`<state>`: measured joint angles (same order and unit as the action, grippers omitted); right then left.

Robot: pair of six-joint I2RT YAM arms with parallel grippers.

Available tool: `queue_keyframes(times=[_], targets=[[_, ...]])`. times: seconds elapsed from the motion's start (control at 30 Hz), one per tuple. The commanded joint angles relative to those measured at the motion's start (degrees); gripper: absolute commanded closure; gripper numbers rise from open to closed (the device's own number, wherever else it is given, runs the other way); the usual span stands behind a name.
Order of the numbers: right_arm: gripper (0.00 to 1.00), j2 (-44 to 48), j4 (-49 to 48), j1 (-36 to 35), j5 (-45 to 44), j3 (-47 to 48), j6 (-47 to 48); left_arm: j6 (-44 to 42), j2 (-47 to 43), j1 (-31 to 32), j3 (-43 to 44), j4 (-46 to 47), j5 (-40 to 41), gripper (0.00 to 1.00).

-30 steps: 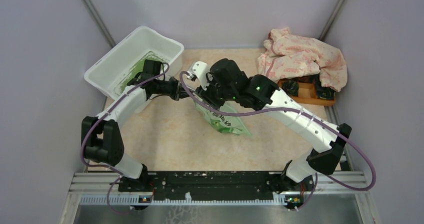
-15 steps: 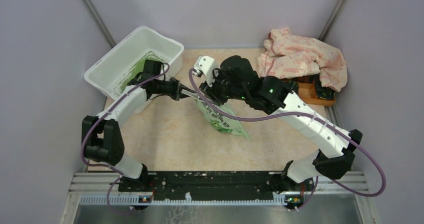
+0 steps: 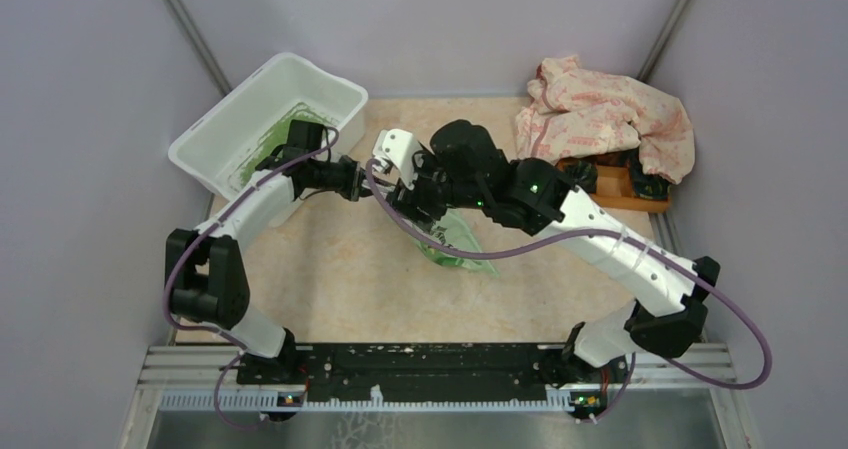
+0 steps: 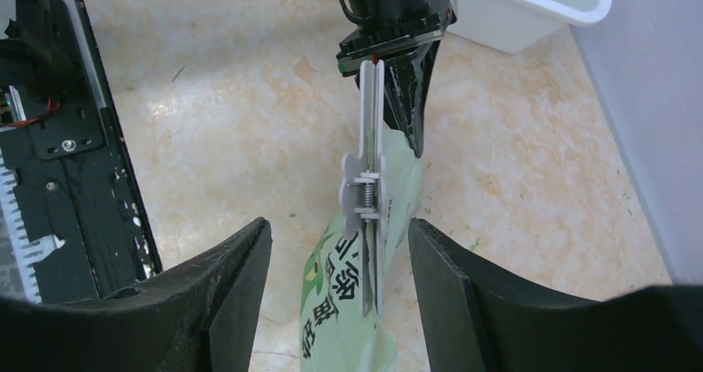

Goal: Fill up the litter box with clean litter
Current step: Clamp the cat litter bag at the center of the board.

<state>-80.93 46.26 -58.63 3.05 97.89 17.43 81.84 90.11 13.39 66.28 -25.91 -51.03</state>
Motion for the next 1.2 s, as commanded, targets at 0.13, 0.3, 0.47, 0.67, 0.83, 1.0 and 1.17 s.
queue_keyframes(times=[0.13,0.3,0.47,0.67,0.83,1.0,1.17], targets=[[0.39,-4.40,-0.65,-1.13,-2.09,1.30,2.21,1.21,-0.22,-0.12,1.73,2.51,-3.19,1.00],[0.42,-6.25,-1.17,-1.16,-5.06,1.47,2.26,1.21,-0.26,-0.12,1.65,2.62,-3.30,1.00],[0.47,-6.60,-2.03,-1.08,-5.91,1.47,2.13,1.37,-0.33,-0.12,1.32,2.99,-3.31,1.00],[0.65,-6.65,-2.09,-1.05,-6.27,1.94,2.08,1.47,-0.43,-0.12,1.13,3.23,-3.36,1.00],[0.72,-6.69,-2.22,-1.09,-6.17,2.13,1.91,1.51,-0.60,-0.12,0.90,3.32,-3.30,1.00],[0.75,-6.76,-2.62,-1.03,-6.28,2.23,1.82,1.57,-0.66,-0.12,0.82,3.50,-3.21,1.00],[0.89,-6.83,-3.19,-0.97,-6.57,2.35,1.81,1.67,-0.79,-0.12,0.66,3.68,-3.37,1.00]])
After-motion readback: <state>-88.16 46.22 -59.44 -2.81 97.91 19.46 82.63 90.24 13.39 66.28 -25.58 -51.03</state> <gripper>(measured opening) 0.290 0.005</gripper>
